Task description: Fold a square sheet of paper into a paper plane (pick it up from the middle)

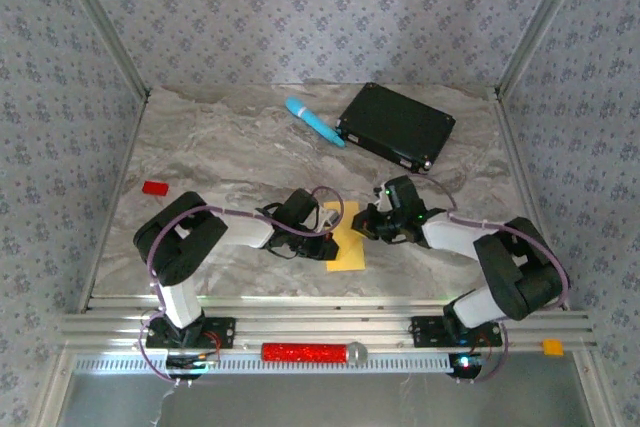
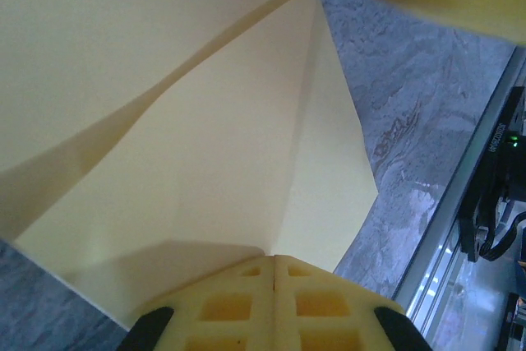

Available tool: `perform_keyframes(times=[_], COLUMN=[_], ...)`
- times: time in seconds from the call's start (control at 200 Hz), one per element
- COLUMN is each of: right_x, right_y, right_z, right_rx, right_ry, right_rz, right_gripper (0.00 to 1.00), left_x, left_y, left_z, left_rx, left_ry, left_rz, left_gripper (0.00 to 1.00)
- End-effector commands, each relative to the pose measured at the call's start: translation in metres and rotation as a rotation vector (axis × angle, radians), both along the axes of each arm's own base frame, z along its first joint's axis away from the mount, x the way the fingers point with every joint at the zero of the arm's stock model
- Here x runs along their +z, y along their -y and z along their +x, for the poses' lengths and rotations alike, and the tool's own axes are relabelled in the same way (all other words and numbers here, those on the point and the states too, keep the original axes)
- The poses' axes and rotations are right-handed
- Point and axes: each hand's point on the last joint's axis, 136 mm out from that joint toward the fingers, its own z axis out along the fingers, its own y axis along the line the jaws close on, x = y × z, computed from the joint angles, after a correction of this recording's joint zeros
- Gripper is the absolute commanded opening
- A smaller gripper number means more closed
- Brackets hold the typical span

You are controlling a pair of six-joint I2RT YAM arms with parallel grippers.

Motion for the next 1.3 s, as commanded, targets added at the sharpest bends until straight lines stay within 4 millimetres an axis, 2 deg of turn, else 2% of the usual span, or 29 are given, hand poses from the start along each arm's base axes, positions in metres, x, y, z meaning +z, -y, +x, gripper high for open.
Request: perform_keyframes(times=[0.0, 0.09, 0.24, 0.36, 0.485, 0.7, 0.845, 0.94, 1.144, 1.294], right_x=[-0.024, -0.044, -0.063, -0.073, -0.075, -0.075, -0.076, -0.077, -0.078, -0.077], right_y=[-0.003, 0.006, 0.017, 0.022, 0.023, 0.022, 0.024, 0.025, 0.027, 0.025], right_z=[-0.007, -0.013, -0.021, -0.026, -0.028, -0.027, -0.029, -0.03, -0.03, -0.03], right_rx=[0.005, -0.016, -0.032, -0.049, -0.056, -0.051, -0.052, -0.052, -0.054, -0.054], right_ry=[-0.065, -0.116, -0.153, -0.178, -0.181, -0.182, -0.188, -0.191, -0.203, -0.202], right_rz=[-0.055, -0.102, -0.131, -0.119, -0.112, -0.112, -0.118, -0.126, -0.123, -0.118], right_gripper=[0.04, 0.0, 0.0, 0.0, 0.0, 0.0, 0.0, 0.0, 0.0, 0.0], left_x=[-0.037, -0.029, -0.007, 0.017, 0.033, 0.013, -0.013, -0.021, -0.021, -0.012], left_y=[-0.036, -0.031, -0.021, -0.009, 0.004, 0.009, -0.008, -0.022, -0.053, -0.059], left_z=[-0.015, -0.012, -0.006, 0.001, 0.009, 0.008, -0.006, -0.018, -0.042, -0.047], left_rx=[0.022, 0.022, 0.019, 0.017, 0.019, 0.007, -0.004, -0.008, -0.03, -0.035], left_ry=[-0.094, -0.089, -0.065, -0.033, -0.012, -0.058, -0.099, -0.113, -0.12, -0.104], left_rz=[0.184, 0.167, 0.128, 0.073, 0.02, 0.042, 0.122, 0.157, 0.216, 0.208], left_gripper=[0.0, 0.0, 0.0, 0.01, 0.01, 0.03, 0.04, 0.04, 0.04, 0.04])
